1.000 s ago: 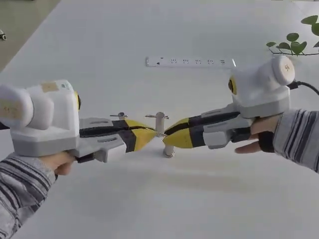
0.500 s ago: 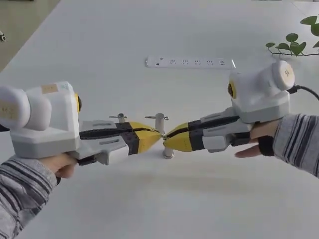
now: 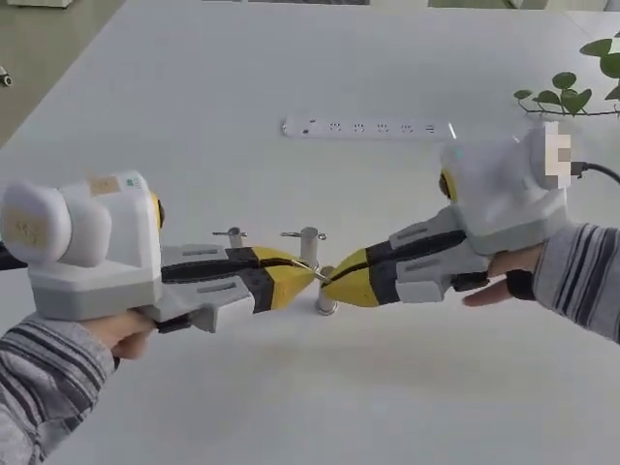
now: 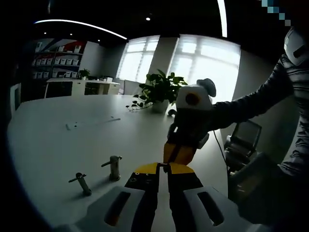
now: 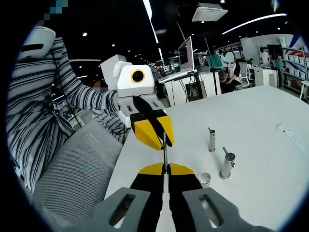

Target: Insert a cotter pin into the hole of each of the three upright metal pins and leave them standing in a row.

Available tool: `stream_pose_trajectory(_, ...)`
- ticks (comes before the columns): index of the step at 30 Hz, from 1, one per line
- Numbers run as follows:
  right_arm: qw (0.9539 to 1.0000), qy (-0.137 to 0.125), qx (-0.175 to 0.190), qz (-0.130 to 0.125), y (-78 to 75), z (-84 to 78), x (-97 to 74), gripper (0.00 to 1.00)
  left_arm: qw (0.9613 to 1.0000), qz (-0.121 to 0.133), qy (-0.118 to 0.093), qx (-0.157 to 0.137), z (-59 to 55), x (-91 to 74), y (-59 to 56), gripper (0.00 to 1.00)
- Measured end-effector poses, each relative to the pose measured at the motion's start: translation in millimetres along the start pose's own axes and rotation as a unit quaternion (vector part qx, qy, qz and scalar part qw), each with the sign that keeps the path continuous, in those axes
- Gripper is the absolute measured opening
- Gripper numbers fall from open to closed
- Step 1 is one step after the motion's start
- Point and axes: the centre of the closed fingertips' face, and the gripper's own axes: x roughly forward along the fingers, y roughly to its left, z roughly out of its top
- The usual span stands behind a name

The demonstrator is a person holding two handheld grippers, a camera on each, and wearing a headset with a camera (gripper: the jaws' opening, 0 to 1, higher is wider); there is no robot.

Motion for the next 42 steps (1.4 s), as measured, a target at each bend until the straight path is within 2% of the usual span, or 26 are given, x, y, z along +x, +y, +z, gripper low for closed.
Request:
stream_pose_trajectory(1,0.9999,0.007,-0.013,-0.005,-1.2,-1.0,-0.3,0.00,1.0000,0.003,0.002,0.000,-1.0,1.0,0.7,0.03)
stream_pose_trajectory(3,0.9999,0.006,-0.015,-0.004,-2.0,-0.8,-1.7,0.00,1.0000,0.006,0.008,0.000,-4.8,3.1,1.0,0.04)
stream_pose_trajectory(6,0.9996,0.013,-0.022,-0.014,-10.1,-3.2,-5.7,0.00,0.9997,0.021,0.009,0.007,-10.0,5.4,3.7,0.14)
stream_pose_trajectory(9,0.9992,0.019,-0.025,-0.026,-17.3,-7.1,-11.6,0.00,0.9984,0.050,0.019,0.018,-18.2,7.0,10.2,0.19)
stream_pose_trajectory(12,0.9978,0.035,-0.035,-0.044,-24.6,-13.7,-16.9,0.00,0.9964,0.083,0.016,0.009,-22.9,9.7,15.9,0.21)
stream_pose_trajectory(13,0.9973,0.040,-0.037,-0.050,-27.3,-15.7,-18.5,0.00,0.9964,0.082,0.016,0.013,-23.8,11.6,13.7,0.22)
stream_pose_trajectory(15,0.9965,0.047,-0.041,-0.055,-31.9,-21.3,-22.5,0.00,0.9933,0.112,0.014,0.024,-25.5,13.9,18.7,0.23)
stream_pose_trajectory(17,0.9951,0.059,-0.045,-0.065,-36.5,-25.9,-25.9,0.00,0.9898,0.142,0.006,0.009,-27.3,16.4,24.9,0.23)
stream_pose_trajectory(19,0.9938,0.070,-0.053,-0.069,-40.0,-29.8,-29.0,0.00,0.9875,0.157,-0.001,0.009,-28.5,20.0,28.0,0.24)
stream_pose_trajectory(22,0.9922,0.083,-0.059,-0.072,-44.9,-34.9,-33.4,0.00,0.9848,0.173,0.000,0.014,-30.5,24.7,30.2,0.25)
stream_pose_trajectory(23,0.9914,0.089,-0.063,-0.072,-47.2,-37.4,-35.0,0.00,0.9826,0.185,-0.002,0.017,-30.9,26.2,32.9,0.26)
stream_pose_trajectory(26,0.9881,0.109,-0.076,-0.077,-52.7,-44.1,-37.8,0.00,0.9793,0.202,0.001,0.009,-35.3,31.1,36.6,0.27)
stream_pose_trajectory(30,0.9833,0.134,-0.094,-0.079,-59.4,-52.3,-39.5,0.00,0.9738,0.227,0.013,0.009,-43.6,38.8,42.2,0.28)
stream_pose_trajectory(32,0.9807,0.146,-0.103,-0.080,-62.3,-56.1,-40.1,0.00,0.9721,0.233,0.024,0.016,-48.8,44.0,42.6,0.28)
stream_pose_trajectory(33,0.9784,0.156,-0.110,-0.079,-64.2,-59.3,-40.6,0.00,0.9722,0.232,0.026,0.016,-50.1,46.9,41.9,0.28)
stream_pose_trajectory(35,0.9767,0.164,-0.116,-0.076,-65.6,-62.1,-40.1,0.00,0.9717,0.234,0.031,0.015,-54.3,52.4,41.5,0.27)
stream_pose_trajectory(38,0.9721,0.180,-0.130,-0.076,-71.9,-67.7,-41.5,0.00,0.9672,0.249,0.045,0.021,-61.2,56.7,46.2,0.26)
stream_pose_trajectory(41,0.9693,0.189,-0.139,-0.074,-75.0,-70.6,-40.5,0.00,0.9642,0.260,0.052,0.012,-66.1,58.9,51.3,0.23)
stream_pose_trajectory(42,0.9672,0.196,-0.145,-0.072,-75.4,-72.2,-39.7,0.00,0.9616,0.267,0.059,0.023,-68.4,59.1,53.7,0.22)
